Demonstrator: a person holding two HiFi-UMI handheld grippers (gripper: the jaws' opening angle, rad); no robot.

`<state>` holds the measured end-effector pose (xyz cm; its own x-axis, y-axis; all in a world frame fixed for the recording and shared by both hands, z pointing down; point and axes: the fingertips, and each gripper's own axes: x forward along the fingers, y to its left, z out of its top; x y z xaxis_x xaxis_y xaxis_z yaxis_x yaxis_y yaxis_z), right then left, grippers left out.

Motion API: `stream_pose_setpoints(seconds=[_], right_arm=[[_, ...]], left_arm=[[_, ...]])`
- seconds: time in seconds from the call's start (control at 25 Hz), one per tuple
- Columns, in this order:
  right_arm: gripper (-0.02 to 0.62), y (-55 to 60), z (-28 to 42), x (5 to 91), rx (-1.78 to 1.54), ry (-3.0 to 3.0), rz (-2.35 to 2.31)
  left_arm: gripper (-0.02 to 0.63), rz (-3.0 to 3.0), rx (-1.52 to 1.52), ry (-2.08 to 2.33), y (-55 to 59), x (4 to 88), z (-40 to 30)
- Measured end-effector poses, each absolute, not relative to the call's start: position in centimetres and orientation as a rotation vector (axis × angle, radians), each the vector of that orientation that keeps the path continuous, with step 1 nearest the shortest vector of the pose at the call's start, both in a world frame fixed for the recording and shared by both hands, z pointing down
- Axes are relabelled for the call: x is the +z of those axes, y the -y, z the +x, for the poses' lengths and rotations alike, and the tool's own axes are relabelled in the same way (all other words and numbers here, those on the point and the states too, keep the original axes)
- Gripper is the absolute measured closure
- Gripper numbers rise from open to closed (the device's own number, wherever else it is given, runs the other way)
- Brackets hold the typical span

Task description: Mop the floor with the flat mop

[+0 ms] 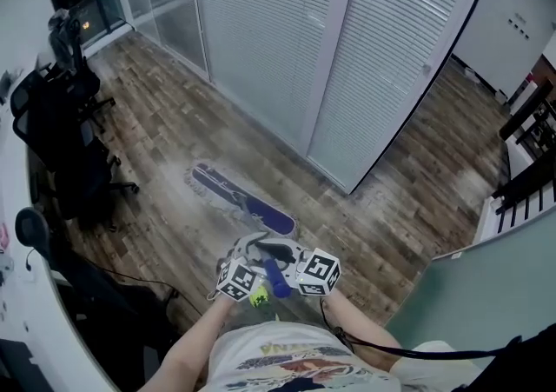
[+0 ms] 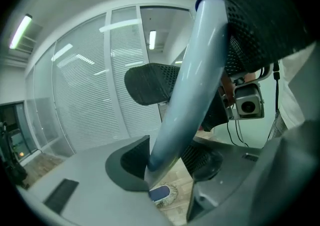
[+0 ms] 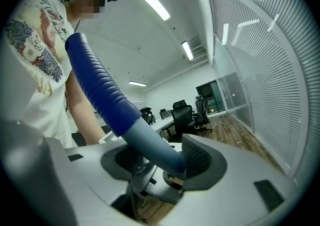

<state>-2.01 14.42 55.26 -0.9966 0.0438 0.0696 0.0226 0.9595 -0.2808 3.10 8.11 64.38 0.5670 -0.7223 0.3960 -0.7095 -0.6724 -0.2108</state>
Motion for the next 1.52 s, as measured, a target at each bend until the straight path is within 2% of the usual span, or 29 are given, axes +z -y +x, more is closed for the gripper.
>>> stream_pose_setpoints(seconds=[0.12, 0.4, 0.76, 1.52], right_arm=[[0.380, -16.9, 1.1, 55.2, 0.448, 3.045, -0.040], [0.380, -24.3, 8.0, 56.0, 0.453, 3.050, -0.017], [0.380, -32.6, 13.0, 55.9, 0.429, 3.034, -0.073], [0.379, -32.0, 12.4, 57.4, 0.379, 2.990, -0.140]], left_arm=[[0.471, -2.754, -0.746, -1.246, -10.7, 64.4, 5.9], [0.474, -2.769, -0.767, -1.228, -18.3, 65.5, 12.6], [0.474, -2.783, -0.708, -1.307, -26.4, 65.2, 17.6], [0.477, -2.820, -0.740, -1.180, -25.7, 66.6, 17.3]])
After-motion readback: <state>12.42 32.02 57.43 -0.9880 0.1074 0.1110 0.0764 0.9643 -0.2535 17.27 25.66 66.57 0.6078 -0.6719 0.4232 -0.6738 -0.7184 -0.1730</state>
